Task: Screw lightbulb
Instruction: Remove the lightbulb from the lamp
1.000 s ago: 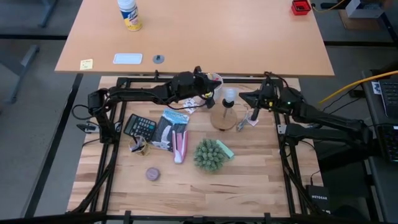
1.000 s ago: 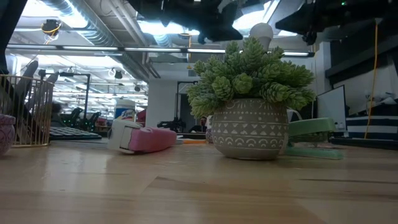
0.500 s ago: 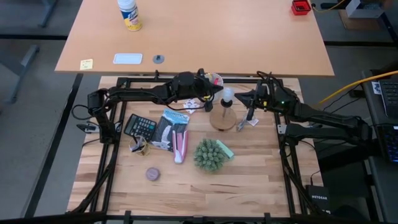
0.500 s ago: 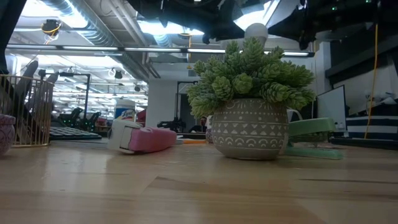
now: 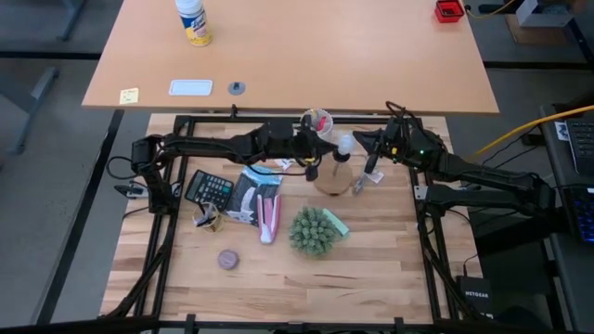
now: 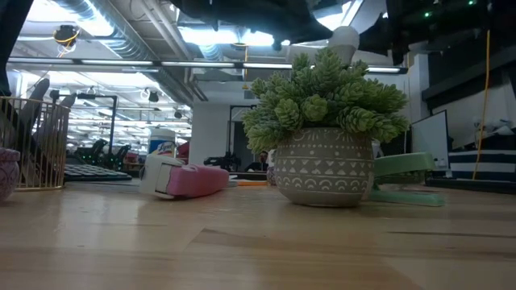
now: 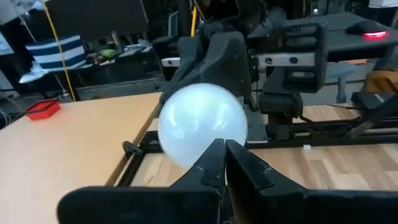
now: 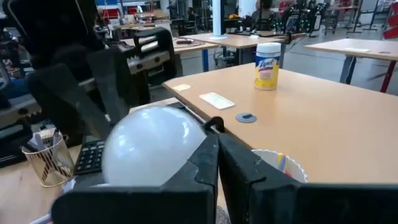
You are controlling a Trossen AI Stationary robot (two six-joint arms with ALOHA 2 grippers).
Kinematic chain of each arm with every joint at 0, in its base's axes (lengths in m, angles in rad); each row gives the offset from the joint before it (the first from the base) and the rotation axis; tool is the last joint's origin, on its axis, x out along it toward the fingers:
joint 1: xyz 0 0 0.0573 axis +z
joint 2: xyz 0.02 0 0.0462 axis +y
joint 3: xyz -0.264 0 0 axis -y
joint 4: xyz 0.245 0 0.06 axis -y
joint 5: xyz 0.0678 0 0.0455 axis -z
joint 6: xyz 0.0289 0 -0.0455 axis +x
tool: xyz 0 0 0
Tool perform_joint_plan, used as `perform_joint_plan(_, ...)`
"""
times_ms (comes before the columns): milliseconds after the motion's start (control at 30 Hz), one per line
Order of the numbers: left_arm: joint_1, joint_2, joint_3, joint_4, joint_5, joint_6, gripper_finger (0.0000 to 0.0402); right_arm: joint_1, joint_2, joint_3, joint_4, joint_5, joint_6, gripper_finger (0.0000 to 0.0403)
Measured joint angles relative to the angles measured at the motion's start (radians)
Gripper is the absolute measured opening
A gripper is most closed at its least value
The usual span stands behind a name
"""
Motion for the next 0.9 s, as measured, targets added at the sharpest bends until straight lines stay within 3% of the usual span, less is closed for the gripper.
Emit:
perform_joint_plan(633,-0.049,0.000,0.000,0.015,-0.032,0.020,0.0005,0.000,-0.024,0.000,0.050,0.007,-0.053,0.0017)
perform_joint_plan(900,-0.054,-0.066,0.000,0.018,-0.122,0.085,0.0005,0.001,-0.131,0.000,0.037,-0.135,-0.020,0.0017)
